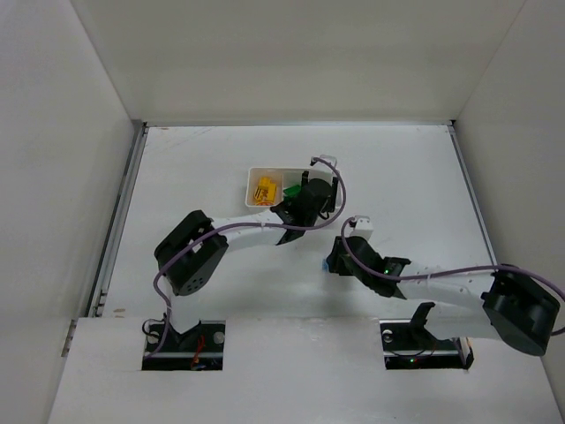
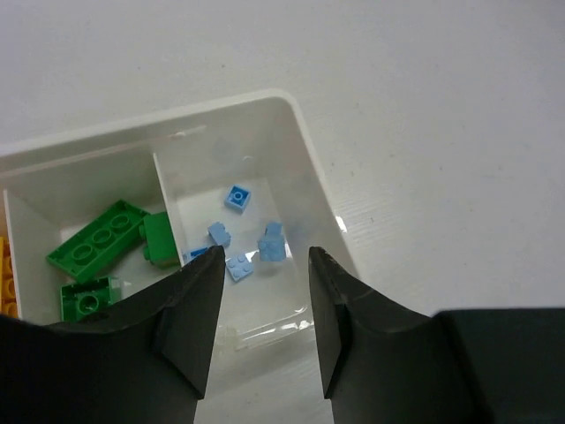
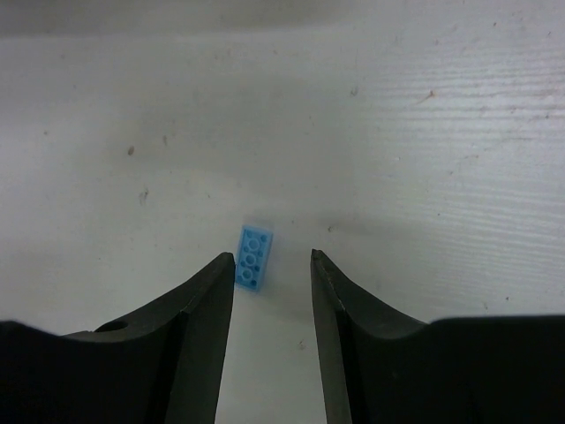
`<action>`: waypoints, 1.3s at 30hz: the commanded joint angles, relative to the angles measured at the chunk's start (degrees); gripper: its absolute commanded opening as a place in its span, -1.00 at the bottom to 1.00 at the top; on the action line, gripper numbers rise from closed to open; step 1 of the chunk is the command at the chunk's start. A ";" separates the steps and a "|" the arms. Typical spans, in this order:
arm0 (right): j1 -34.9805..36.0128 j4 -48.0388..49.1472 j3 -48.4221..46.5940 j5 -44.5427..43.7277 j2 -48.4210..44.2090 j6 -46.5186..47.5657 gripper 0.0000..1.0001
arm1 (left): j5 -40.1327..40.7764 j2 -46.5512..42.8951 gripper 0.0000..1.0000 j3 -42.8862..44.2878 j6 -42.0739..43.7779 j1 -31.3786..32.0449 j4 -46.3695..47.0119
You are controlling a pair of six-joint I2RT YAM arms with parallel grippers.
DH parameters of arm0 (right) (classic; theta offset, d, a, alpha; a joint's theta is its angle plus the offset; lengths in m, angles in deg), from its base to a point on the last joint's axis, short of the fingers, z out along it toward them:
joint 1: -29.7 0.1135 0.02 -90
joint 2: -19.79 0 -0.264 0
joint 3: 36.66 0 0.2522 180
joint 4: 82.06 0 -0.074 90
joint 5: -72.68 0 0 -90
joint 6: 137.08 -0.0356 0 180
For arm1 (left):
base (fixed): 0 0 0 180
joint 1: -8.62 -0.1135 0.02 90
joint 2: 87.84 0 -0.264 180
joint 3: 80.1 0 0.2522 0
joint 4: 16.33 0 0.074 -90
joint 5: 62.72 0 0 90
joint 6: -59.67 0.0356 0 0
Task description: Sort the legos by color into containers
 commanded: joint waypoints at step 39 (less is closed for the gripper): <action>5.61 -17.08 -15.72 -9.58 9.02 0.25 -0.71 | 7.37 -47.88 0.11 -41.99 -15.69 -9.33 -8.78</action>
